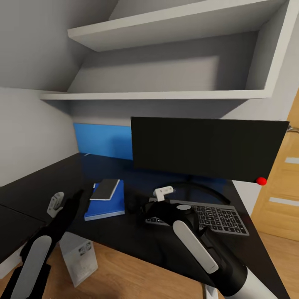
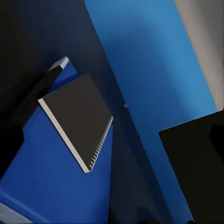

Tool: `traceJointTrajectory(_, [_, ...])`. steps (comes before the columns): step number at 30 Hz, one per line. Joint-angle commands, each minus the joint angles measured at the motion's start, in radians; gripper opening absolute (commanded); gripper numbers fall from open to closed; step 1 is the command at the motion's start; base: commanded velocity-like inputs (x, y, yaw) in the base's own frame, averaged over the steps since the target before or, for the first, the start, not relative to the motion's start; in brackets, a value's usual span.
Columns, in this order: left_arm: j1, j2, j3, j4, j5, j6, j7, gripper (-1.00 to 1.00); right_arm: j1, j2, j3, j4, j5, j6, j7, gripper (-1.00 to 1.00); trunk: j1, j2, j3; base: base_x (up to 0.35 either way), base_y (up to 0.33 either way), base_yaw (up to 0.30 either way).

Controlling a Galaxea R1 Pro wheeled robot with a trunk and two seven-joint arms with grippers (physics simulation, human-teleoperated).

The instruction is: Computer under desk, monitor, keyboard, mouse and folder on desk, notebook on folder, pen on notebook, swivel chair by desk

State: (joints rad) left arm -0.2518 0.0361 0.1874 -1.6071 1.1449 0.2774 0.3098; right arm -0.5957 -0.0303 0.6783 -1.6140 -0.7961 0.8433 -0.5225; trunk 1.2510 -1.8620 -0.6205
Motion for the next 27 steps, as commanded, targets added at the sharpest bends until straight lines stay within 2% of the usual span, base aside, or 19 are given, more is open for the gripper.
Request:
traceJointTrajectory(1, [-0.005, 0.005, 0.011, -0.001, 0.016, 0.029, 0.006, 1.00, -0.002, 0.000, 0.003, -0.001, -0.009, 0.005, -0.011, 1.00, 0.000, -0.001, -0.001, -0.001, 0.000, 0.201])
traceJointTrajectory(3, [-0.012, 0.015, 0.028, -0.002, 0.025, 0.075, 0.006, 1.00, -0.003, 0.002, 0.004, -0.001, -0.009, 0.016, -0.011, 1.00, 0.000, -0.001, -0.001, -0.001, 0.000, 0.222])
traceJointTrajectory(4, [-0.021, 0.029, 0.042, -0.002, 0.034, 0.130, 0.007, 1.00, -0.004, 0.003, 0.005, -0.001, -0.009, 0.036, -0.011, 1.00, 0.000, -0.001, -0.001, 0.000, 0.000, 0.249])
traceJointTrajectory(7, [-0.031, 0.039, 0.049, -0.002, 0.039, 0.173, 0.010, 1.00, -0.005, 0.007, 0.008, -0.001, -0.008, 0.047, -0.011, 1.00, 0.000, -0.001, -0.002, 0.000, 0.000, 0.255])
traceJointTrajectory(9, [-0.044, 0.048, 0.053, -0.002, 0.041, 0.226, 0.014, 1.00, -0.005, 0.012, 0.011, -0.001, -0.007, 0.053, -0.012, 1.00, 0.000, -0.001, -0.003, 0.000, 0.000, 0.262])
traceJointTrajectory(10, [-0.061, 0.056, 0.056, -0.002, 0.043, 0.291, 0.017, 1.00, -0.005, 0.028, 0.014, -0.001, -0.006, 0.058, -0.012, 1.00, 0.000, -0.001, -0.003, 0.000, 0.000, 0.272])
traceJointTrajectory(13, [-0.070, 0.058, 0.058, -0.002, 0.044, 0.316, 0.019, 1.00, -0.006, 0.041, 0.015, 0.001, -0.005, 0.060, -0.013, 1.00, 0.000, -0.001, -0.003, 0.000, 0.000, 0.274])
traceJointTrajectory(15, [-0.070, 0.059, 0.057, -0.002, 0.043, 0.319, 0.022, 1.00, -0.006, 0.042, 0.015, 0.002, -0.005, 0.060, -0.013, 1.00, 0.000, -0.001, -0.003, 0.000, 0.000, 0.275])
traceJointTrajectory(16, [-0.072, 0.059, 0.056, -0.002, 0.044, 0.323, 0.042, 1.00, -0.006, 0.044, 0.018, 0.002, -0.004, 0.060, -0.013, 1.00, 0.000, -0.001, -0.004, 0.000, 0.000, 0.275])
traceJointTrajectory(24, [-0.076, 0.057, 0.065, -0.002, 0.044, 0.322, 0.044, 1.00, -0.006, 0.045, 0.016, 0.002, -0.005, 0.060, -0.013, 1.00, 0.000, -0.001, -0.004, 0.000, 0.000, 0.276])
traceJointTrajectory(27, [-0.084, 0.057, 0.066, -0.002, 0.045, 0.324, 0.045, 1.00, -0.006, 0.045, 0.016, 0.002, -0.006, 0.060, -0.013, 1.00, -0.012, 0.020, 0.005, 0.000, 0.000, 0.276])
